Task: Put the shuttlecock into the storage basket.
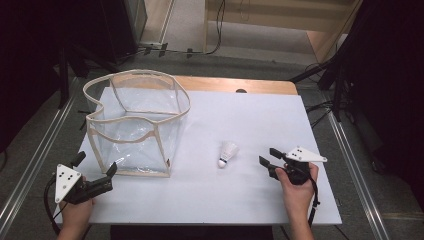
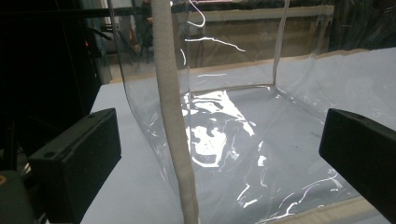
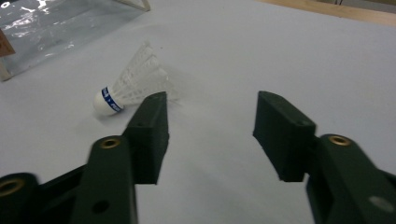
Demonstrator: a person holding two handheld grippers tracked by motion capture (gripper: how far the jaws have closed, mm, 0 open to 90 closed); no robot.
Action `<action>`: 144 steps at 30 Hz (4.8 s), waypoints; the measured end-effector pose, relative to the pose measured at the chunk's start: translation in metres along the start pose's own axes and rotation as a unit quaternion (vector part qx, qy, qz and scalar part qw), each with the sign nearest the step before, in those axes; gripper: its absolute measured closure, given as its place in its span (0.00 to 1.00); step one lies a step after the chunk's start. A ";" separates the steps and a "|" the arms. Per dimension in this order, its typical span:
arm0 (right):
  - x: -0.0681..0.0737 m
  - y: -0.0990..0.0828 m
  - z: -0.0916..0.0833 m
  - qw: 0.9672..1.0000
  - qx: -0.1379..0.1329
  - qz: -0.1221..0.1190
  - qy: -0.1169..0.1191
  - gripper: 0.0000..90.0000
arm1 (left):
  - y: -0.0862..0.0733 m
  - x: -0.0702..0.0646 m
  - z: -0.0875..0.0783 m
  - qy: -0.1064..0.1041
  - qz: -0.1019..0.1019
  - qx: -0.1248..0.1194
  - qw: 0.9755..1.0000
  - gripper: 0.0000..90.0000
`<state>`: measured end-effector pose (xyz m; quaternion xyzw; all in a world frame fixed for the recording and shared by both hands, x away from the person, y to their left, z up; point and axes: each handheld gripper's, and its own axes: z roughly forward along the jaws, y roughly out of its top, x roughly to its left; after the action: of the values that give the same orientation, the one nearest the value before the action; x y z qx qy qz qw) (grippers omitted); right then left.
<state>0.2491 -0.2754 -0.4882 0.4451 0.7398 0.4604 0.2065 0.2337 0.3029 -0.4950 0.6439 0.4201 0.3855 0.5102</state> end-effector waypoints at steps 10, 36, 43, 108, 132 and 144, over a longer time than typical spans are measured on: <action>0.012 0.016 0.028 0.998 0.047 -0.031 0.023 0.97 | 0.000 0.000 -0.001 0.001 0.000 -0.001 1.000 0.00; 0.024 0.027 0.069 0.990 0.128 -0.054 0.023 0.98 | 0.000 0.001 -0.001 0.000 -0.003 -0.002 1.000 0.00; 0.026 0.027 0.078 0.988 0.139 -0.058 0.028 0.98 | 0.000 0.001 -0.001 0.001 -0.004 -0.002 1.000 0.00; 0.101 0.057 0.097 0.990 0.138 0.011 0.007 0.00 | 0.000 0.001 -0.001 -0.001 -0.003 -0.002 1.000 0.00; 0.125 0.043 0.108 0.988 0.148 0.030 0.025 0.47 | 0.000 0.001 -0.001 -0.002 -0.001 -0.002 1.000 0.00; 0.127 0.036 0.117 0.986 0.166 0.024 0.016 0.54 | 0.000 0.001 -0.001 -0.002 -0.001 -0.002 1.000 0.00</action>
<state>0.2840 -0.1024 -0.5009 0.4834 0.7983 0.3429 0.1071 0.2331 0.3038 -0.4951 0.6431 0.4191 0.3843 0.5129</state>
